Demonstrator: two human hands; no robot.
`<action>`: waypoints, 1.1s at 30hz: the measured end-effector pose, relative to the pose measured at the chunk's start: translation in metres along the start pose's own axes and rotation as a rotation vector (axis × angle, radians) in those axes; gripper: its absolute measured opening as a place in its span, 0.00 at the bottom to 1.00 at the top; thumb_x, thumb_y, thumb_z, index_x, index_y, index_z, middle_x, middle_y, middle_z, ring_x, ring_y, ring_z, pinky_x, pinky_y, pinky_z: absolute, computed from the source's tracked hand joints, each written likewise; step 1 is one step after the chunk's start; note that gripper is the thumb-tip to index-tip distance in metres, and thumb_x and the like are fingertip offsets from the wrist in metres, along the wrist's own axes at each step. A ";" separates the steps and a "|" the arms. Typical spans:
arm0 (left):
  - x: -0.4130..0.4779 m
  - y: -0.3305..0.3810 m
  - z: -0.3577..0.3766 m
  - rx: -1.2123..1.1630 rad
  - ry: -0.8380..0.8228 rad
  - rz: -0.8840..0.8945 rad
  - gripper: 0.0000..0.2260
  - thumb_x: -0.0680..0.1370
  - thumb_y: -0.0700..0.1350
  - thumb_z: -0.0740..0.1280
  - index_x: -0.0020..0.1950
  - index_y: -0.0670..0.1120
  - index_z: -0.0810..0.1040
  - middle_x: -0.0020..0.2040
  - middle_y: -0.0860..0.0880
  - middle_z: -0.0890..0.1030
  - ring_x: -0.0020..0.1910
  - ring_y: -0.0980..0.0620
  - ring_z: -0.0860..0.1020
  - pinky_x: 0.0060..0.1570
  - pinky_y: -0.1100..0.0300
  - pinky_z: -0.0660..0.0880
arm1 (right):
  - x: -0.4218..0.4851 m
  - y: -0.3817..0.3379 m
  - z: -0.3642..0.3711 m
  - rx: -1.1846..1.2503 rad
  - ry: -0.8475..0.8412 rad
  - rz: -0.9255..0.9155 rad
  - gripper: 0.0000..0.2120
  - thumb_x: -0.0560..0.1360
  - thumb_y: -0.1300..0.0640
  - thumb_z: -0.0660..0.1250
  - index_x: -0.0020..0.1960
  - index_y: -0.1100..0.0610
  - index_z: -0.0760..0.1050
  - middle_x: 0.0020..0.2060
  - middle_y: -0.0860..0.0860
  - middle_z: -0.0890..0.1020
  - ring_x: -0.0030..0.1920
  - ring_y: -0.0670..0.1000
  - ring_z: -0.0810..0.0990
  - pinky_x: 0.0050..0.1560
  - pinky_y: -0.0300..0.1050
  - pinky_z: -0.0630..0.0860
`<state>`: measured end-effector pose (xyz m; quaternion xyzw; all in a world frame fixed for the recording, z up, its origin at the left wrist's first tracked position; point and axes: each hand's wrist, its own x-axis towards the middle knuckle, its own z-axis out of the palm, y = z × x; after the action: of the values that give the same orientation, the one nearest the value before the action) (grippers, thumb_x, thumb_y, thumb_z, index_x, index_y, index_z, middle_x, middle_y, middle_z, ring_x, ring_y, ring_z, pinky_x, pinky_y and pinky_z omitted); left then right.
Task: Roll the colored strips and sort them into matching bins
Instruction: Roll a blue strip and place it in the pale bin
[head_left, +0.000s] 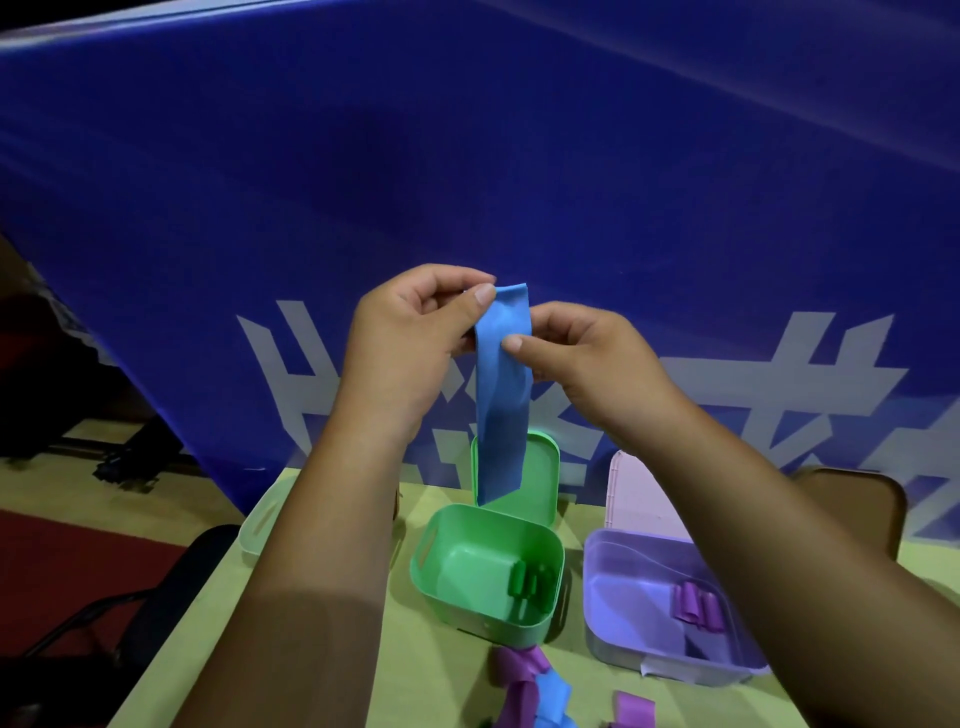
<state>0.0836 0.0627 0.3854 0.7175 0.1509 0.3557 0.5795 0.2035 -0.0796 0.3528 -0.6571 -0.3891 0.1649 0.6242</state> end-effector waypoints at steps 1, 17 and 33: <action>0.000 0.000 0.000 0.005 0.000 0.001 0.05 0.82 0.41 0.74 0.57 0.45 0.88 0.48 0.45 0.89 0.50 0.47 0.88 0.50 0.53 0.87 | 0.000 0.001 0.001 -0.021 0.009 0.007 0.05 0.82 0.58 0.73 0.56 0.54 0.87 0.49 0.54 0.89 0.53 0.60 0.87 0.60 0.64 0.82; 0.001 -0.006 0.005 0.022 0.012 0.010 0.04 0.82 0.41 0.74 0.56 0.46 0.88 0.48 0.47 0.89 0.51 0.46 0.88 0.49 0.54 0.86 | -0.001 0.007 -0.002 -0.043 0.022 0.032 0.03 0.80 0.57 0.75 0.53 0.54 0.86 0.46 0.54 0.89 0.52 0.63 0.87 0.58 0.66 0.83; -0.002 -0.007 0.009 0.144 0.000 0.057 0.05 0.80 0.42 0.76 0.53 0.51 0.88 0.45 0.52 0.87 0.49 0.51 0.86 0.56 0.42 0.85 | -0.004 0.008 -0.010 0.007 -0.018 0.061 0.07 0.81 0.54 0.75 0.54 0.58 0.85 0.46 0.62 0.86 0.44 0.59 0.84 0.57 0.64 0.85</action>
<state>0.0895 0.0570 0.3771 0.7612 0.1555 0.3604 0.5162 0.2103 -0.0886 0.3458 -0.6650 -0.3740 0.1910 0.6176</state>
